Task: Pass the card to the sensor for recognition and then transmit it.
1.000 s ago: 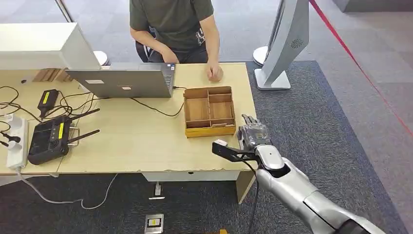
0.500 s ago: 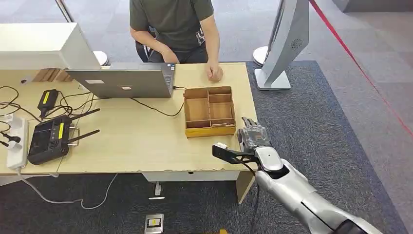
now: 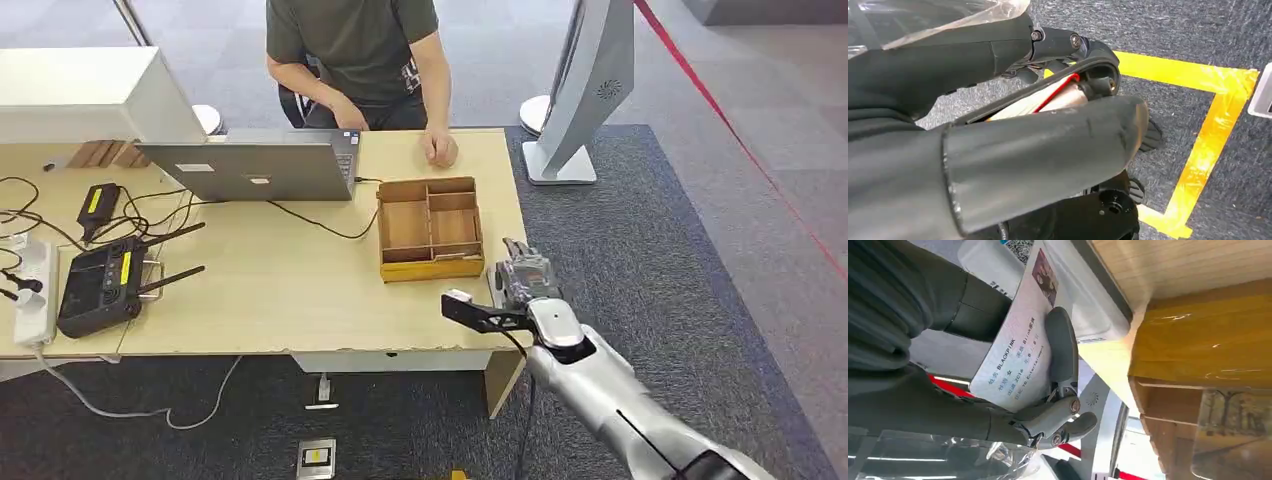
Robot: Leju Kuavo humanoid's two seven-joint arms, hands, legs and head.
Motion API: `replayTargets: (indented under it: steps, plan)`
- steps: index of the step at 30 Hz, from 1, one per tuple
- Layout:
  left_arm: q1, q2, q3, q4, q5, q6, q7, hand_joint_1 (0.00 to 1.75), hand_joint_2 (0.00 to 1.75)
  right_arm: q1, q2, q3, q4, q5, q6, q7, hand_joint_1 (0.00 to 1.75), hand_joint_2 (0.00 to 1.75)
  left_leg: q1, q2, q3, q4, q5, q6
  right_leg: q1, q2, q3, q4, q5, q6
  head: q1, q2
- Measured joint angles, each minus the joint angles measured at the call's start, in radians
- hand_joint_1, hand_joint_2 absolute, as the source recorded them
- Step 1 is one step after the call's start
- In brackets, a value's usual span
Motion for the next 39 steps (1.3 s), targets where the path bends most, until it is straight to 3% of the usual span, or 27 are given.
replayTargets:
  steps: [13, 21, 26, 39]
  plan:
    - [0.001, 0.0, 0.007, 0.0, 0.004, 0.011, 0.016, 0.0, 0.0, -0.037, 0.027, -0.003, 0.055, 0.02, -0.035, -0.016, 1.75, 1.75, 0.0, 0.0, 0.0, 0.0, 0.001, 0.0, 0.0, 0.0, 0.0, 0.0, 0.001, 0.0, 0.0, 0.0]
    - [0.001, 0.0, 0.008, 0.0, 0.002, 0.009, 0.006, 0.0, 0.0, -0.106, 0.011, -0.003, -0.008, 0.054, 0.034, 0.046, 1.75, 1.75, 0.0, 0.0, 0.0, 0.0, 0.001, 0.0, 0.0, 0.0, 0.0, 0.0, 0.001, -0.001, 0.0, 0.0]
    - [0.002, 0.0, 0.008, 0.0, -0.007, -0.004, 0.004, 0.0, 0.0, -0.18, -0.027, -0.003, -0.137, 0.074, 0.172, 0.107, 1.75, 1.75, 0.0, 0.0, 0.0, 0.0, 0.001, 0.0, 0.0, 0.0, 0.0, 0.0, 0.001, -0.001, 0.0, 0.0]
    - [0.001, 0.0, 0.008, 0.0, -0.045, -0.038, 0.01, 0.0, 0.0, -0.233, -0.074, 0.014, -0.388, 0.104, 0.282, 0.137, 1.75, 1.75, 0.0, 0.0, 0.0, 0.0, 0.001, -0.001, 0.0, 0.0, 0.0, 0.0, 0.001, -0.001, 0.0, 0.0]
